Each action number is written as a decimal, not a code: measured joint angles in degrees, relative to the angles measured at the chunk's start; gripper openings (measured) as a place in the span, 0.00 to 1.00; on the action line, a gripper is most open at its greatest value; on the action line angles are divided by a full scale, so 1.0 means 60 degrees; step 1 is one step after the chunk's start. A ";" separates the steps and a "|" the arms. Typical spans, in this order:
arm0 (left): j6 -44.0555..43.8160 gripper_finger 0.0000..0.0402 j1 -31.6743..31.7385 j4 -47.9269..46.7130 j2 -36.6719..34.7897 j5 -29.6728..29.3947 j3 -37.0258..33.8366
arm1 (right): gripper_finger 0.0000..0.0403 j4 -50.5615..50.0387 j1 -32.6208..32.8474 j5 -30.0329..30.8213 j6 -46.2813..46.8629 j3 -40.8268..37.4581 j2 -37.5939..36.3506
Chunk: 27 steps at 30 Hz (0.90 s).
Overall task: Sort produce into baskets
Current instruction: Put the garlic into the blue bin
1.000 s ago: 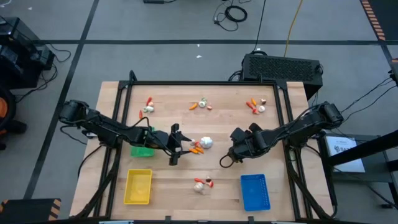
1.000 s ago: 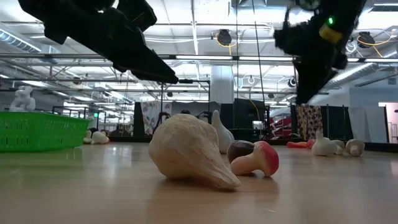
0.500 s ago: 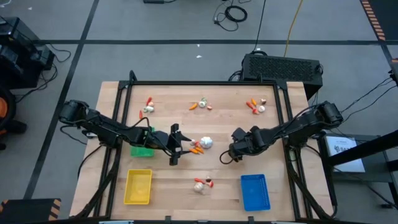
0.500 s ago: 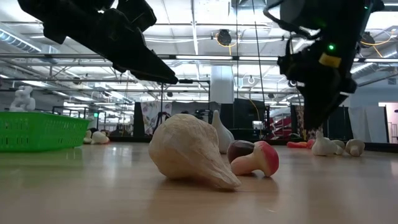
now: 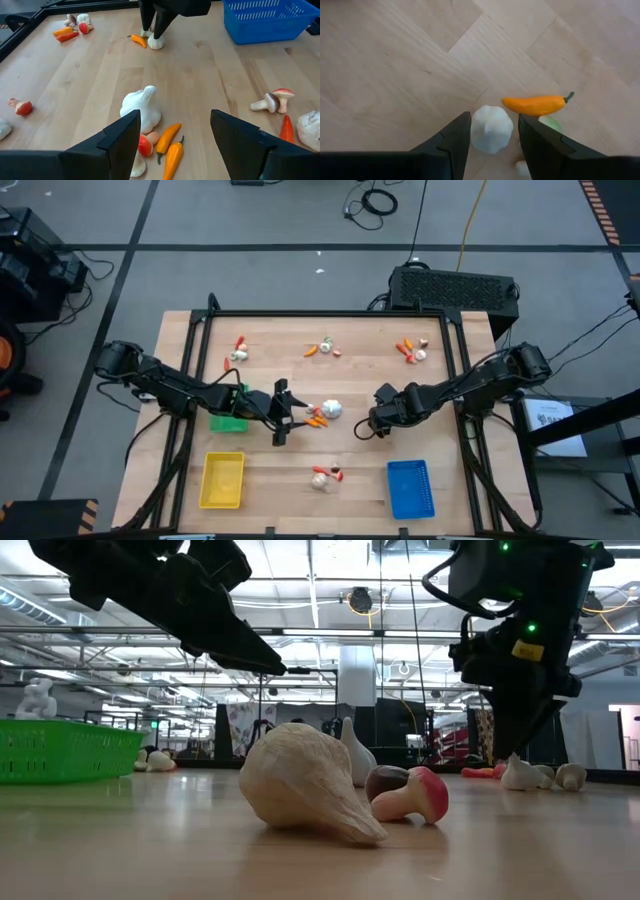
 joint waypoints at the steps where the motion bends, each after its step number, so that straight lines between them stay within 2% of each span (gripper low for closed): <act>1: 0.0000 0.62 0.0000 -0.0002 0.0000 0.0000 0.0000 | 0.36 0.0000 0.0000 0.0001 0.0013 0.0000 0.0000; 20: -0.0007 0.62 0.0000 -0.0007 -0.0004 0.0000 0.0000 | 0.02 0.0010 -0.0051 -0.0458 -0.0267 -0.0113 -0.0016; 27: -0.0001 0.62 0.0004 -0.0278 -0.0007 -0.0066 0.0000 | 0.01 0.0044 -0.0012 -0.0536 -0.1181 0.0169 -0.0015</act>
